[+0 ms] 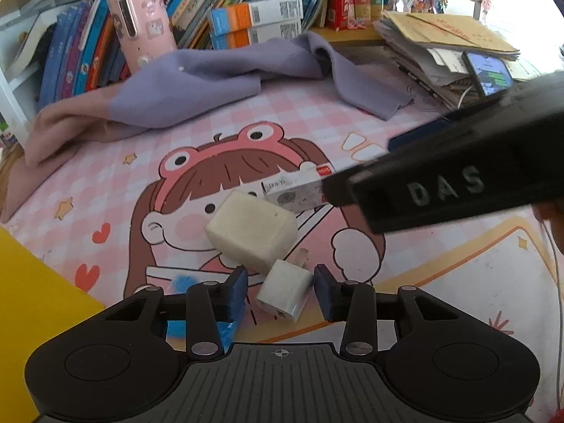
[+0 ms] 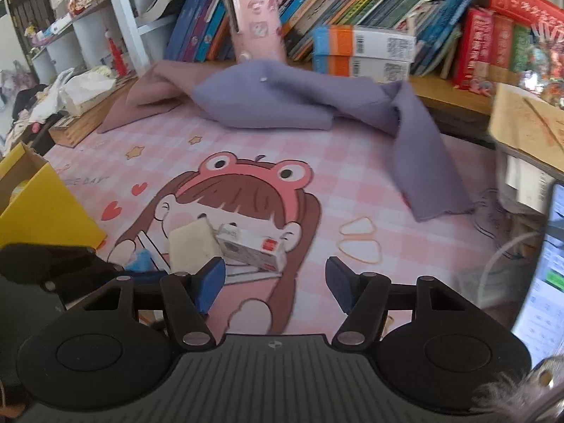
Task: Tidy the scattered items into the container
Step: 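Reach the right tool to the white block while the left tool reaches the small white charger, then grasp the white block with the right tool while the left tool grasps the small white charger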
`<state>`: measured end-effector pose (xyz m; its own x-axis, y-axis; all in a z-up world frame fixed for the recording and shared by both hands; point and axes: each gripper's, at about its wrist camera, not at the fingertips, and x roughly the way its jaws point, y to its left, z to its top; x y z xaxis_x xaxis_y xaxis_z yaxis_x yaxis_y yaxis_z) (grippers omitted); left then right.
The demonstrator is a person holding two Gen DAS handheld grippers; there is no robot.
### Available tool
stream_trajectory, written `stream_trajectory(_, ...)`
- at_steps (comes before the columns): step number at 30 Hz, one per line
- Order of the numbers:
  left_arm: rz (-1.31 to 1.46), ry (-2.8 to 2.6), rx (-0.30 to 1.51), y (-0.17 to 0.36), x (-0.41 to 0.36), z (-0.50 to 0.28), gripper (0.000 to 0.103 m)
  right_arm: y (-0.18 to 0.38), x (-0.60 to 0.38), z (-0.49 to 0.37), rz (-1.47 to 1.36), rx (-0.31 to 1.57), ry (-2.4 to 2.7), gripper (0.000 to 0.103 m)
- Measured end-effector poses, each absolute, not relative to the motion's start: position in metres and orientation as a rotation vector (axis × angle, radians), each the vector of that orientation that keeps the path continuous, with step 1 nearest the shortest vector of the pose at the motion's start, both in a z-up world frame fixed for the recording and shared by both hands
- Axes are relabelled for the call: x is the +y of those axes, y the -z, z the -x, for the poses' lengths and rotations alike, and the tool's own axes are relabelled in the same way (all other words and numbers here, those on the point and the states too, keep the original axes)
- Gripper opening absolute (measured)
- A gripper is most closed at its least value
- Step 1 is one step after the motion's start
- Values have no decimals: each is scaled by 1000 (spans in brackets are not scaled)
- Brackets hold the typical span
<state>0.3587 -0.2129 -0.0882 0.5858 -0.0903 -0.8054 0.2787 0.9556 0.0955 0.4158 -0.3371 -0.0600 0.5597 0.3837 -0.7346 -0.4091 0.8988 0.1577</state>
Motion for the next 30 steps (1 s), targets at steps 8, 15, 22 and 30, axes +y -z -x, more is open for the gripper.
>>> stream_trajectory(8,-176,204,930,90,-202,-356,34,61,-314,-419,37,880,-604,50)
stream_trajectory(15,-132,167,935,78,-185,-339,34,70,-297,-424,52,931,-682,45)
stream_trajectory(22,-85,68,955,77,-165,-324,34,90,-274,-440,117,968,-686,44)
stream_trajectory(30,-68,29,956,80,-155,-316,34,95,-260,-437,202,907,-676,40)
